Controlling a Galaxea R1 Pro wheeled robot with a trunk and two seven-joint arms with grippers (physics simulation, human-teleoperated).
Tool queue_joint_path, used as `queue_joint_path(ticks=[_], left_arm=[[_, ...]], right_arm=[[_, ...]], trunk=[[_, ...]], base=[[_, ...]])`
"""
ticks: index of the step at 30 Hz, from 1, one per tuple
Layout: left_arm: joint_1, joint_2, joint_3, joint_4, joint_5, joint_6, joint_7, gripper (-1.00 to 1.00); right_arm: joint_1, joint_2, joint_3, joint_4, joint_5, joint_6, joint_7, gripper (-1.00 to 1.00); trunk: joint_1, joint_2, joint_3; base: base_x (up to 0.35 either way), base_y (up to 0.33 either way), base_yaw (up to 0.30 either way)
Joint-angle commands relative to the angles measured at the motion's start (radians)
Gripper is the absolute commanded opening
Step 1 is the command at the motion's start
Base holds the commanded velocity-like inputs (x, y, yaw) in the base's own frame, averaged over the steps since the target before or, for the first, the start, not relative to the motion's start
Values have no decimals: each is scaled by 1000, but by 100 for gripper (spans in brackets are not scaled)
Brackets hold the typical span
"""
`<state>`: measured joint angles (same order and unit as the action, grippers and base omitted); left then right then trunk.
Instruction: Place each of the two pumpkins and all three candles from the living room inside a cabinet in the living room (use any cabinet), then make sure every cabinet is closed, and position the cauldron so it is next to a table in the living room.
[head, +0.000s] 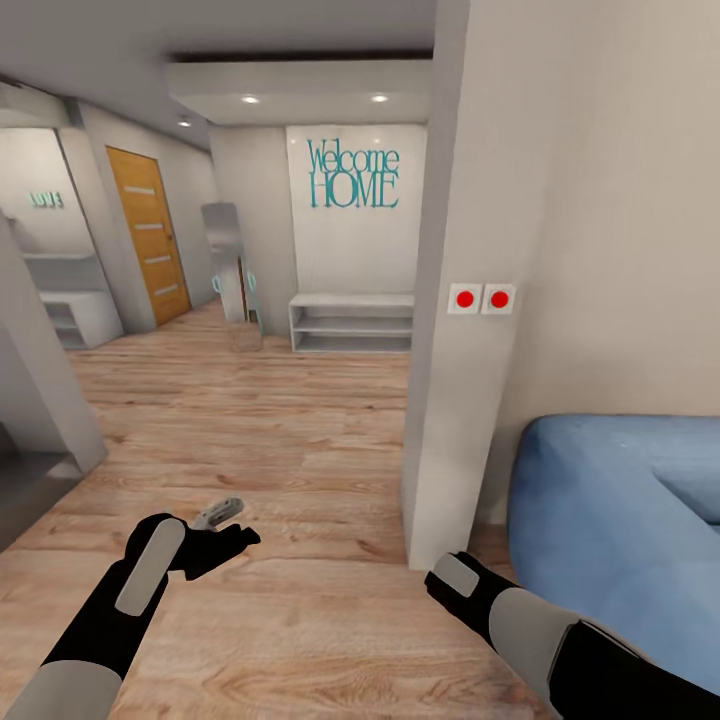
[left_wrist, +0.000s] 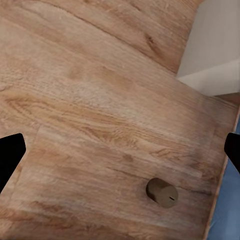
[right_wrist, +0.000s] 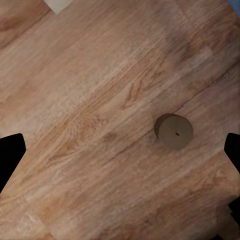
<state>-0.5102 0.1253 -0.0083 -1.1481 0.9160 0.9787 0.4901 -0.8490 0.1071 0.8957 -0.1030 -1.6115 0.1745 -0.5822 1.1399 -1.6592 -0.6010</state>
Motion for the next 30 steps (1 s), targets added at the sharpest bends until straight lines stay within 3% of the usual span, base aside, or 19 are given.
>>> queue_joint_path(ticks=[1,10,20,25,30], left_arm=[[-1,0,-1,-1,11,2,10,100],[-1,-4,-3,-1,10,2,10,100],[-1,-4,-4,-1,10,2,10,100],[-1,-3,-4,-1,10,2,10,100],[-1,-3,-4,-1,10,2,10,100]], right_arm=[[-1,-1,6,-2,1,7,-2,100],[-1,-1,7,-9,9,-22,90,100],[-1,-1,8,-9,24,-51,99,100],[-1,-1,41,-9,34,-53,99,100],[-1,-1,48,-10,37,-50,99,100]], trunk=[[4,-8,-4],[38,-71,-32],[77,-141,-64],[96,-176,-79],[115,-211,-95]], base=[[0,0,0],[0,0,0],[0,0,0],[0,0,0],[0,0,0]])
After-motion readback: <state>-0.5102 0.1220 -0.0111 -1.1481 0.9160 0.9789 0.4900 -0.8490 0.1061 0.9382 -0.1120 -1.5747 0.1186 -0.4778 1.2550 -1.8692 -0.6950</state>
